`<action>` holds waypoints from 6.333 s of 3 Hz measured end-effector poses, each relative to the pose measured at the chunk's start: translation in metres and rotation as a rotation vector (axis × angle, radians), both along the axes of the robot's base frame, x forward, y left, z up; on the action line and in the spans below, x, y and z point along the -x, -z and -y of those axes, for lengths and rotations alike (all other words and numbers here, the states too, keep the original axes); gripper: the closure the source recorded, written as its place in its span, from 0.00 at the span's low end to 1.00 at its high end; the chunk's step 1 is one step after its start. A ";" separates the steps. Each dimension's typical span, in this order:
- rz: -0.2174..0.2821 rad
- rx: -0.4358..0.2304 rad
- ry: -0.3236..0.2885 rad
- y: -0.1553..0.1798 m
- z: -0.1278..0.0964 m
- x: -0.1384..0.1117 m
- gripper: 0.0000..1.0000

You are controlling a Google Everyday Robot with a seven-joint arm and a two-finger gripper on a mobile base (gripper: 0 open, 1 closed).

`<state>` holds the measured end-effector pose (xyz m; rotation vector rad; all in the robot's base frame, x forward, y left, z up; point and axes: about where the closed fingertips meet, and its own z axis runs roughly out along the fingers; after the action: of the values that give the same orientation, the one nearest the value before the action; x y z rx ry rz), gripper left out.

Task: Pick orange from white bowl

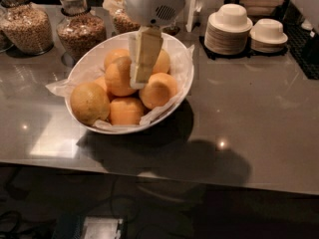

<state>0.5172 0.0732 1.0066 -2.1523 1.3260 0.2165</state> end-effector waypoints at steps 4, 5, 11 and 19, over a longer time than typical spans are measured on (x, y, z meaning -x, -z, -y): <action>-0.141 -0.080 -0.020 0.052 -0.019 -0.001 0.00; -0.172 -0.116 -0.002 0.063 -0.021 -0.006 0.00; -0.255 -0.171 0.106 0.098 -0.006 -0.007 0.42; 0.050 -0.513 -0.022 -0.020 0.060 0.118 1.00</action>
Offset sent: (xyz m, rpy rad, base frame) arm -0.0007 0.0081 -0.0252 0.0141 0.0713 0.0107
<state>0.3987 0.0133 1.0261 -1.7260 1.0759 0.4552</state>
